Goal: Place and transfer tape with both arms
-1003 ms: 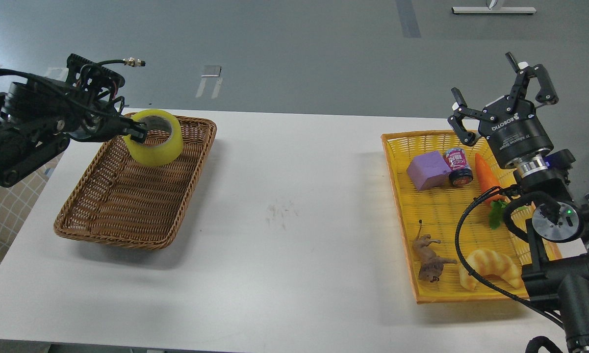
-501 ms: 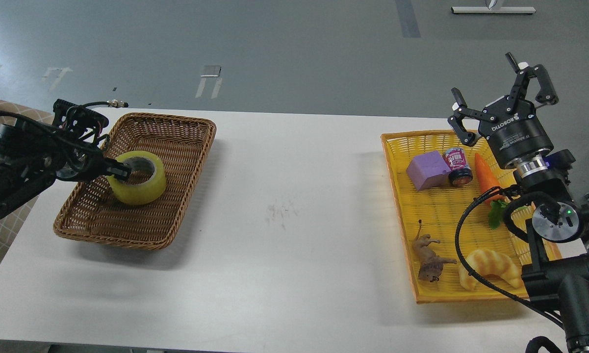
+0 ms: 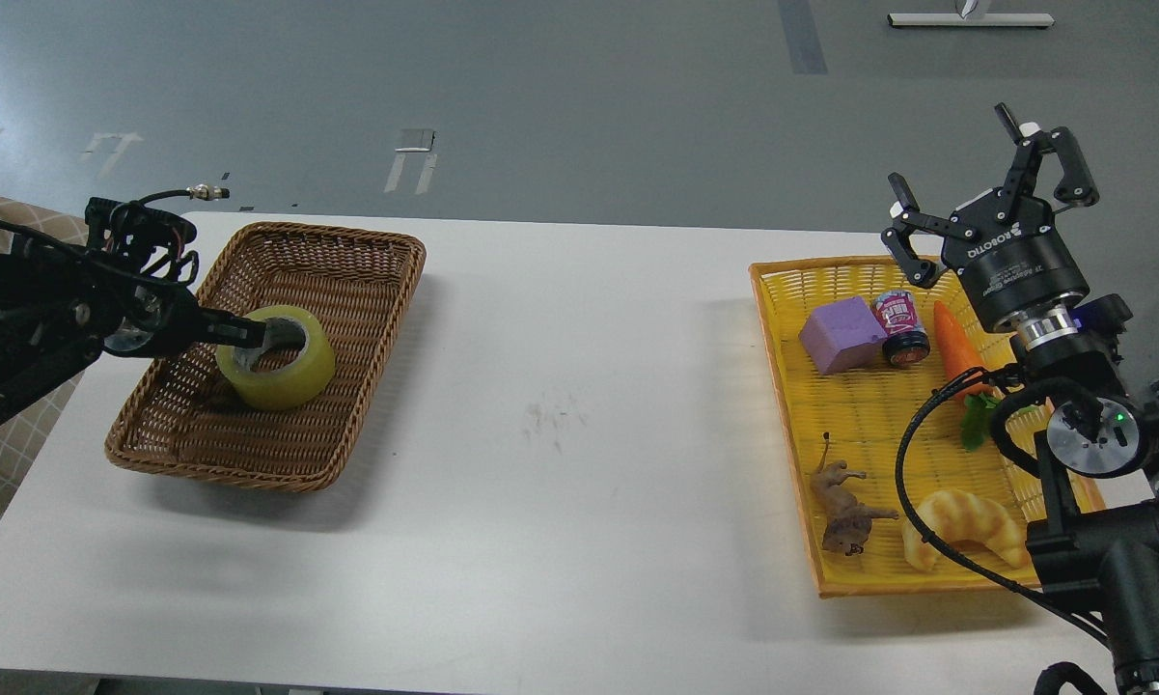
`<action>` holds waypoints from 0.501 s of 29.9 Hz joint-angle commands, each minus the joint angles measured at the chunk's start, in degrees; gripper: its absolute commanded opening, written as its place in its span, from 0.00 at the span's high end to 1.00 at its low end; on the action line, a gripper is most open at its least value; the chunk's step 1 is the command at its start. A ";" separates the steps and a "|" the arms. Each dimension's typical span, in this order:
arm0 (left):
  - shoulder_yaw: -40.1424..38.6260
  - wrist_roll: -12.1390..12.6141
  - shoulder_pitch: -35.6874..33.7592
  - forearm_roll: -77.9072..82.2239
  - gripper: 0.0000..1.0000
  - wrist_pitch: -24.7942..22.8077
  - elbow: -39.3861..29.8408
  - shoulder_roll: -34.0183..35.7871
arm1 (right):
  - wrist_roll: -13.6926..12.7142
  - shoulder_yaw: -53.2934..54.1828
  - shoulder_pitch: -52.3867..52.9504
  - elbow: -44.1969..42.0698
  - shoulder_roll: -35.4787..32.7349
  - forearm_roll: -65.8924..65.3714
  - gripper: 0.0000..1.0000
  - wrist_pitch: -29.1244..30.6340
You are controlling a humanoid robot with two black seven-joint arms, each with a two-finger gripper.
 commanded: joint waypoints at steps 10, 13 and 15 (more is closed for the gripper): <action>-0.86 -4.20 -15.21 -30.12 0.17 -0.66 -1.60 2.14 | -0.02 0.00 0.27 0.44 0.00 0.00 0.00 0.00; -0.94 -6.33 -16.89 -41.75 0.11 -0.66 -1.60 1.70 | -0.02 0.00 0.62 0.71 0.00 0.00 0.00 0.00; -1.38 -7.55 -17.06 -51.06 0.04 -0.66 -1.69 1.09 | -0.02 0.09 1.23 0.71 0.00 0.00 0.00 0.00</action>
